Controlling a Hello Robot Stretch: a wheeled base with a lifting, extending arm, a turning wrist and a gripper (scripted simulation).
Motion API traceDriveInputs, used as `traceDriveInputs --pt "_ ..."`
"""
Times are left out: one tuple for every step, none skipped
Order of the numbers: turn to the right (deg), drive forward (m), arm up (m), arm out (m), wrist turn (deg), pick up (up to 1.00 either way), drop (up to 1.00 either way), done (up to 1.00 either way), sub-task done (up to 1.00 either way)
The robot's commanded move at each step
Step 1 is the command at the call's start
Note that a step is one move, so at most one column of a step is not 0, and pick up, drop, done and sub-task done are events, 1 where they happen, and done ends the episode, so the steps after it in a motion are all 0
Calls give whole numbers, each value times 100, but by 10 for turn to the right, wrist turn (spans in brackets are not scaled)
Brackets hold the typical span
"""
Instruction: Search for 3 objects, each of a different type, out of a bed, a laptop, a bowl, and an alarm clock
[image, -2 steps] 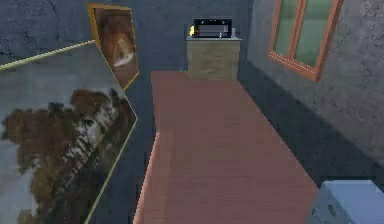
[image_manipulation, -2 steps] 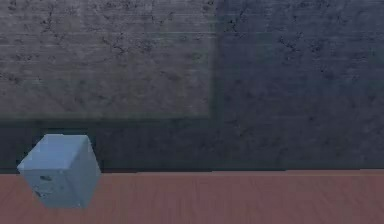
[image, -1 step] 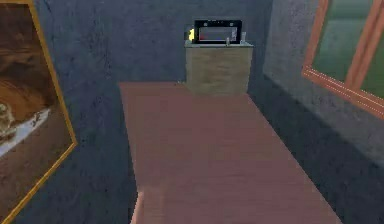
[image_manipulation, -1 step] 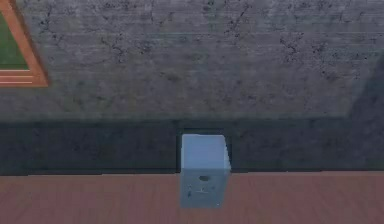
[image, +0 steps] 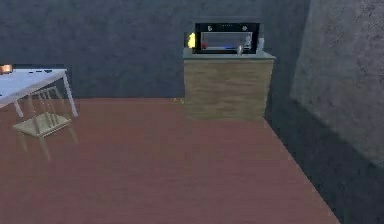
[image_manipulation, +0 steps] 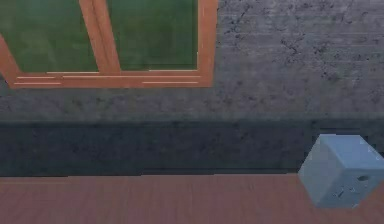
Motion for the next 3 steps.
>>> traceDriveInputs --pt "-30 0 0 0 0 0 0 0 0" --pt "0 50 0 0 0 0 0 0 0" --pt "-240 0 0 0 0 0 0 0 0"
